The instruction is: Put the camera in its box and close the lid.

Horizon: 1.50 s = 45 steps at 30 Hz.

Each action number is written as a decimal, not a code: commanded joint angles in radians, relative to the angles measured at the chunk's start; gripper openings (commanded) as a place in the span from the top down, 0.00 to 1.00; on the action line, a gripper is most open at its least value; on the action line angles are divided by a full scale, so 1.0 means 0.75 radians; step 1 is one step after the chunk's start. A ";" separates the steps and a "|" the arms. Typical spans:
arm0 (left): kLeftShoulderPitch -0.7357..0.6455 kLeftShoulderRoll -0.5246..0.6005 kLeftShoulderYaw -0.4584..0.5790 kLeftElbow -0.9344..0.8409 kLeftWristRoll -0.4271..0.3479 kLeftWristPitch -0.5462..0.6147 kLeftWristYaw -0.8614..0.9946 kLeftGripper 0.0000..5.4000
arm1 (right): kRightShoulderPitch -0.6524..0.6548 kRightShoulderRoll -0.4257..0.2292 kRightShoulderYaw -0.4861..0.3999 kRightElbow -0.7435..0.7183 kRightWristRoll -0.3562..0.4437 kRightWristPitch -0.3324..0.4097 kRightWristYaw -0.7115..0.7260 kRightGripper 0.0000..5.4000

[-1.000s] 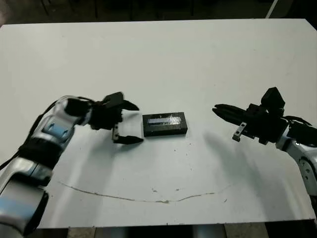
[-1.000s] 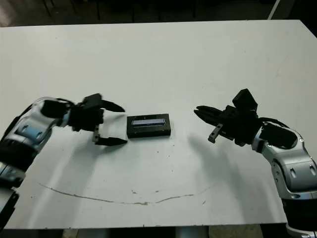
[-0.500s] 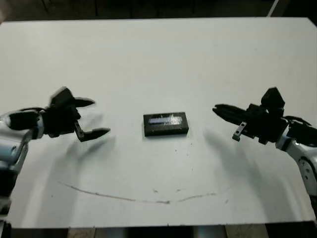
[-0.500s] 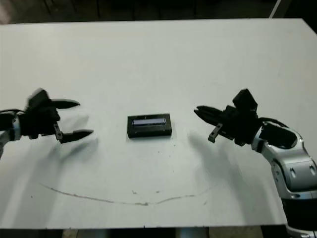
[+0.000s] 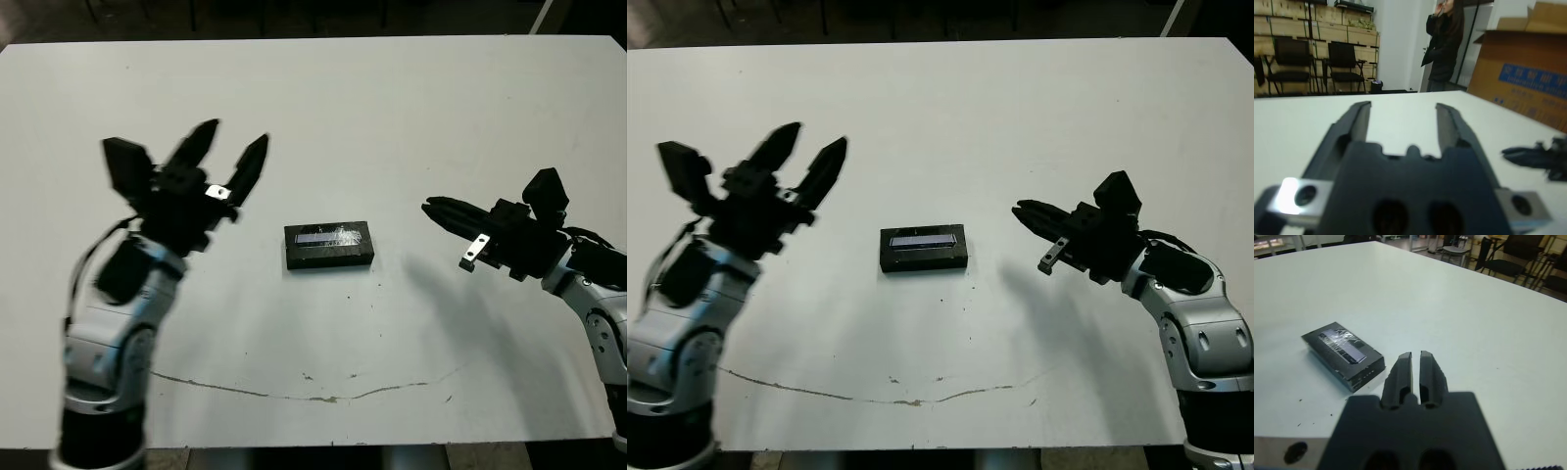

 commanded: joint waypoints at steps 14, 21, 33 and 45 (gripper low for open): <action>-0.019 -0.236 -0.340 0.480 0.216 0.181 0.180 1.00 | 0.045 -0.020 -0.047 0.004 0.019 -0.001 0.000 1.00; 0.026 -0.221 -0.363 0.548 0.256 0.318 0.192 1.00 | 0.043 -0.024 -0.045 -0.002 0.029 0.044 -0.009 1.00; 0.143 -0.149 -0.306 0.493 0.258 0.357 0.142 1.00 | 0.042 -0.011 -0.027 -0.001 0.022 0.051 -0.009 1.00; 0.171 0.053 0.001 0.305 0.379 -0.458 0.077 1.00 | 0.066 0.193 -0.064 -0.147 -0.012 0.048 -0.348 1.00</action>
